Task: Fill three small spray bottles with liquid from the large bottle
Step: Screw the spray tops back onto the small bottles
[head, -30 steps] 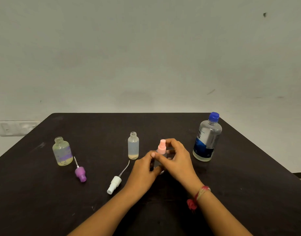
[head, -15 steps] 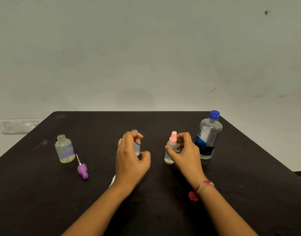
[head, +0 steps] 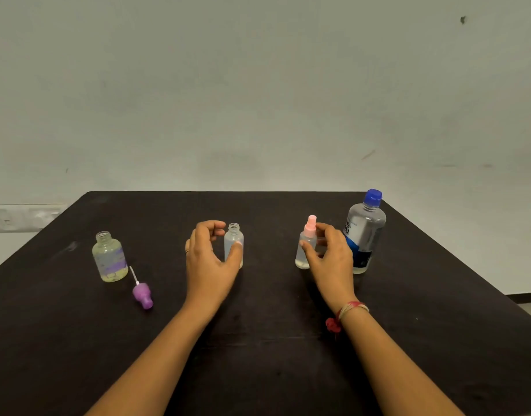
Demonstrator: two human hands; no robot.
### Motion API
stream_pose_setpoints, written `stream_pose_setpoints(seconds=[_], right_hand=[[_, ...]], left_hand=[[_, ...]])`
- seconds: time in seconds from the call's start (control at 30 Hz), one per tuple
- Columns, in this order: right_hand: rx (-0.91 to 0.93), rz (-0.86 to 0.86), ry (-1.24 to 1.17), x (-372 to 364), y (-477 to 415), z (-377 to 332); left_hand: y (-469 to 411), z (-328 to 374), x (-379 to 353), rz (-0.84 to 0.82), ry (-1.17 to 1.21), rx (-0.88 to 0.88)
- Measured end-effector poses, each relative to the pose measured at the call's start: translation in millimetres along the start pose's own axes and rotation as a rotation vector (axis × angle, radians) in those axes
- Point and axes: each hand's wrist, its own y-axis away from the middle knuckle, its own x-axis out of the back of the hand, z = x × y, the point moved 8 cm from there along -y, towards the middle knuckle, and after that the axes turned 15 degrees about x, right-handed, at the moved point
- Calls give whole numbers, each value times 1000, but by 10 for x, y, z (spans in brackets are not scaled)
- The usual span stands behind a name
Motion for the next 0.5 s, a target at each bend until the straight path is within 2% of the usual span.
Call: stream_pose_setpoints(seconds=[0.17, 0.27, 0.33, 0.5], right_hand=[[49, 132, -49, 143, 49, -183], [182, 196, -63, 219, 76, -408], [331, 65, -71, 106, 112, -625], [855, -590, 249, -642, 464, -1203]], left_hand=[[-75, -90, 37, 6, 57, 57], [-124, -144, 79, 8, 123, 129], [-160, -161, 131, 24, 162, 155], [-248, -241, 274, 74, 211, 231]])
